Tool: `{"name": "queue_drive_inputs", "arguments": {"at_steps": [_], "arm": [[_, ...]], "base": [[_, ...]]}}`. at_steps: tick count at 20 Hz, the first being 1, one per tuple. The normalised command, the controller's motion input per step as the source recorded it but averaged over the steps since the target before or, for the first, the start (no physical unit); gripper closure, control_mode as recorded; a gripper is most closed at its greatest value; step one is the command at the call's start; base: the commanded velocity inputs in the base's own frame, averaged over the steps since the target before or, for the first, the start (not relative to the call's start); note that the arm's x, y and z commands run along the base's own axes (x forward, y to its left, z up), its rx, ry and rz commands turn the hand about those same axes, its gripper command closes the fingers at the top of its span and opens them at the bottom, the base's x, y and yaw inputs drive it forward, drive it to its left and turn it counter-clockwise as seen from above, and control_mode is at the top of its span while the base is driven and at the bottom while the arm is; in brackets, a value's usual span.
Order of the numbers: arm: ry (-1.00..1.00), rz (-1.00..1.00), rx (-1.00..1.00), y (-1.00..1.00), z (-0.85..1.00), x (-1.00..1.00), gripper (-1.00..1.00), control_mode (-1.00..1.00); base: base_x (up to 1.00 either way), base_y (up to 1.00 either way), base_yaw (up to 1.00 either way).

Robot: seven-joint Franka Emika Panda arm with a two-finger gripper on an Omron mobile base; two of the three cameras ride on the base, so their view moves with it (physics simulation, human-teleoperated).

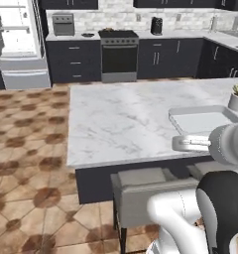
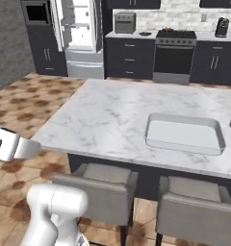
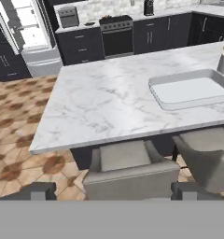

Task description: Place the cold items (eggplant and bell pepper) from the fridge in one tupperware on the dining counter. Place the warm items (hot dog and kebab skewer) in the stove area in another tupperware.

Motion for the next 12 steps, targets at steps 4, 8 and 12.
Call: {"name": "queue_drive_inputs", "arguments": {"at_steps": [4, 8, 12], "arm": [[0.0, 0.0, 0.0, 0.0, 0.0, 0.0, -1.0, 1.0], [0.0, 0.0, 0.0, 0.0, 0.0, 0.0, -1.0, 1.0], [0.0, 0.0, 0.0, 0.0, 0.0, 0.0, -1.0, 1.0]], "base": [[0.0, 1.0, 0.0], [0.0, 1.0, 0.0], [0.13, 1.0, 0.0]]}}
